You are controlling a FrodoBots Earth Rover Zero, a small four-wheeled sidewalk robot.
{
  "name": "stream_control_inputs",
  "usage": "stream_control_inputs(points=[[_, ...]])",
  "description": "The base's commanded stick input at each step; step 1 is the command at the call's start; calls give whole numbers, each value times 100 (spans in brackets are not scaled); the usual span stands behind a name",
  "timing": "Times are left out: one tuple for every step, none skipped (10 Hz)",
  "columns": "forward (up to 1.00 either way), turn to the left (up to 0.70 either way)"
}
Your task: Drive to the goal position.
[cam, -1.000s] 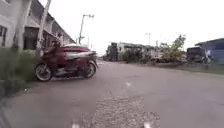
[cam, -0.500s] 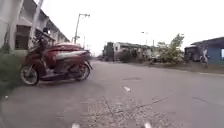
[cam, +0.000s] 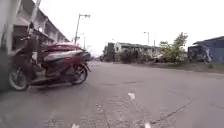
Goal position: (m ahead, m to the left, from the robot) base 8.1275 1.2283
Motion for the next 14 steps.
stream_control_inputs(points=[[70,3],[70,-3],[70,-25],[70,-16],[70,6],[70,9],[70,0],[70,0],[70,0],[70,0],[70,0],[70,0],[70,0],[70,0]])
